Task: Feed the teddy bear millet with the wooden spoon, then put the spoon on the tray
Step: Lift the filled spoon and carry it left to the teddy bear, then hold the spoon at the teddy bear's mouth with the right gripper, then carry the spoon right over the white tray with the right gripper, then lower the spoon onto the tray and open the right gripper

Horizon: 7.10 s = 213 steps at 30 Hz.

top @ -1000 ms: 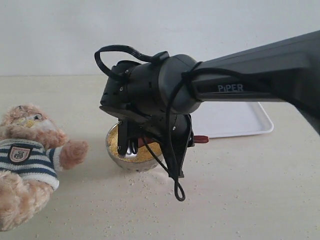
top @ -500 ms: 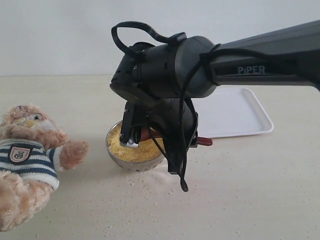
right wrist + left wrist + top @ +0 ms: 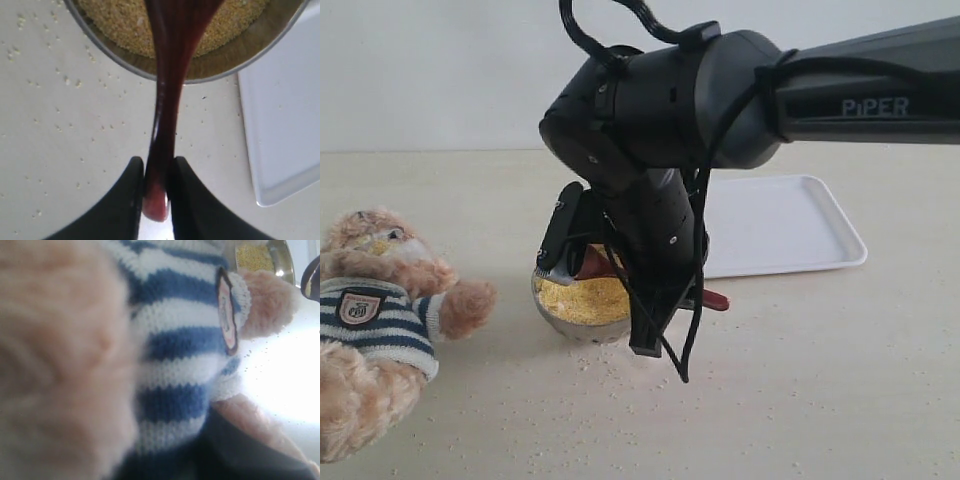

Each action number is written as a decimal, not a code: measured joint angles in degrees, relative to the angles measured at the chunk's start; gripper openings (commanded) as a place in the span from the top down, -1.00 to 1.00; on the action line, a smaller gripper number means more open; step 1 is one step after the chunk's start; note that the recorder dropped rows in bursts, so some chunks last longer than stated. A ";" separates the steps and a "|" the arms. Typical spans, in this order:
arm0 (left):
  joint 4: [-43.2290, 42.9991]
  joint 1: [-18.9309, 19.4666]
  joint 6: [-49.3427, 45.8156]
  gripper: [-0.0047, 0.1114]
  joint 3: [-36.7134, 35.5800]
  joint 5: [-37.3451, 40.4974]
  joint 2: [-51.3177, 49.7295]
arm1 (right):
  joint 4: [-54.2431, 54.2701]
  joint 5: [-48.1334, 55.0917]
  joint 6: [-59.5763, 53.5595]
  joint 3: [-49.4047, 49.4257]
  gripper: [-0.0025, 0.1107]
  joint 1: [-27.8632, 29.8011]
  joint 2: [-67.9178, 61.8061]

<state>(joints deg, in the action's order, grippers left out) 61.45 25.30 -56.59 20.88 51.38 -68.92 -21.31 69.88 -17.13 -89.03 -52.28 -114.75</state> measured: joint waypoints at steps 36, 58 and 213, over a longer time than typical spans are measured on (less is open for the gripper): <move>0.00 0.00 0.00 0.78 0.00 0.00 0.00 | 8.05 -0.51 3.18 -40.91 0.96 -6.71 -22.49; 0.00 0.00 0.00 0.78 0.00 0.00 0.00 | -12.22 -0.22 6.72 -43.93 0.96 -13.83 -24.02; 0.00 0.00 0.00 0.78 0.00 0.00 0.00 | 26.87 -19.66 17.78 -9.57 0.16 35.79 -13.88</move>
<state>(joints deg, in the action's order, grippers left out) 61.45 25.30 -56.59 20.88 51.38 -68.92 5.56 50.22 0.65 -98.60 -16.49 -128.63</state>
